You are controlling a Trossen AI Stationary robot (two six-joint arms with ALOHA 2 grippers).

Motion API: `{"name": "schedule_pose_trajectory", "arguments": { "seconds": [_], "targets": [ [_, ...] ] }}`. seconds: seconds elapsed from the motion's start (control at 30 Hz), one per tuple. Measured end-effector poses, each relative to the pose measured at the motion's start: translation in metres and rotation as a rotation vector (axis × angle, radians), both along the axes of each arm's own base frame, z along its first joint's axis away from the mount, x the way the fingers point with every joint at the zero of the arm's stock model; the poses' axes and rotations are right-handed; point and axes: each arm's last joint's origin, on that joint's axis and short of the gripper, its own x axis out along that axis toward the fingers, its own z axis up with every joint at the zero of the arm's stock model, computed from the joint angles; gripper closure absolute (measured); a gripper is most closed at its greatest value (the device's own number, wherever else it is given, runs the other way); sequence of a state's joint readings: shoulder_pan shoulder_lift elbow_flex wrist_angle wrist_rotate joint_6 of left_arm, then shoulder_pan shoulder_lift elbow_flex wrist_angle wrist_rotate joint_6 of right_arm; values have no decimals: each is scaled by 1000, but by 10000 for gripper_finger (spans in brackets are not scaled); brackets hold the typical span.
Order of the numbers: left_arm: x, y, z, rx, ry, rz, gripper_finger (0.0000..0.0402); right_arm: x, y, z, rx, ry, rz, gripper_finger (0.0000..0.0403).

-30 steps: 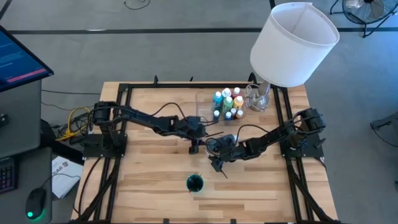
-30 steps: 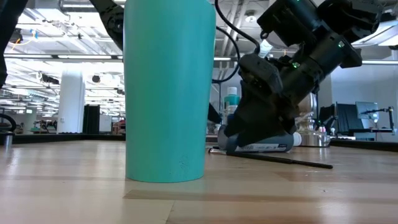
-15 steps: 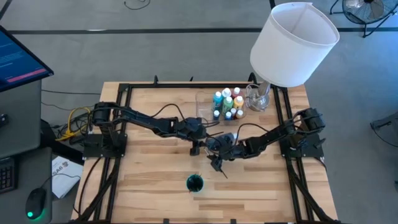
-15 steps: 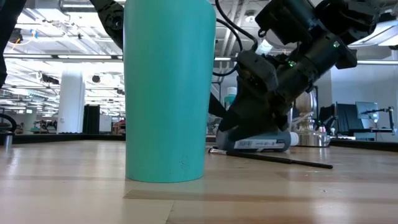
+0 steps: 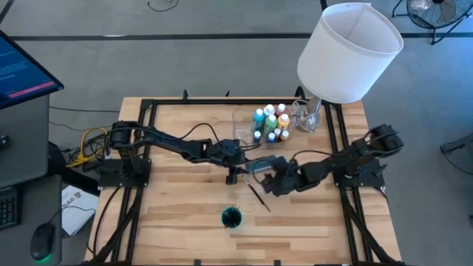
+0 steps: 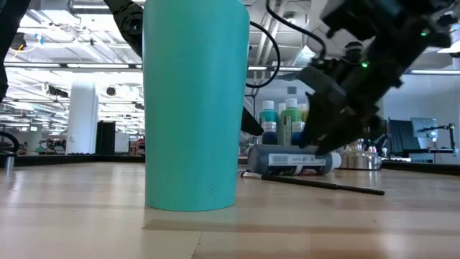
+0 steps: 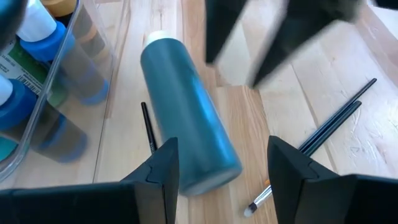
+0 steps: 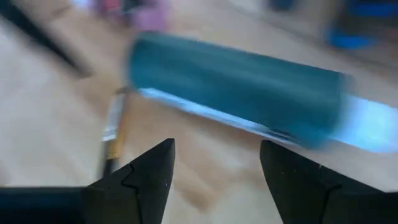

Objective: Pick & Place Paint Supplies
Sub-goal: Put the big black paint bottle into the transparent bin

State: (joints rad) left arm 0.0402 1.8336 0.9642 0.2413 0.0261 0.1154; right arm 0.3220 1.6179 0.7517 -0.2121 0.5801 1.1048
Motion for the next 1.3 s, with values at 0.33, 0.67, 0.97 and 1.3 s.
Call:
{"name": "schedule_pose_trajectory", "arguments": {
  "seconds": [0.33,0.67,0.97,1.3],
  "targets": [
    [0,0,0,0,6,0,264,-46,3,4,-114,74,-330,173],
    [-1,0,-1,-1,13,0,264,-36,-18,-23,-188,132,-458,173],
    [-1,0,-2,-1,24,0,264,-32,-23,-34,-177,163,-483,173],
    [-6,0,-8,-3,46,0,264,-30,-15,-36,-109,152,-449,173]
  ]
}}
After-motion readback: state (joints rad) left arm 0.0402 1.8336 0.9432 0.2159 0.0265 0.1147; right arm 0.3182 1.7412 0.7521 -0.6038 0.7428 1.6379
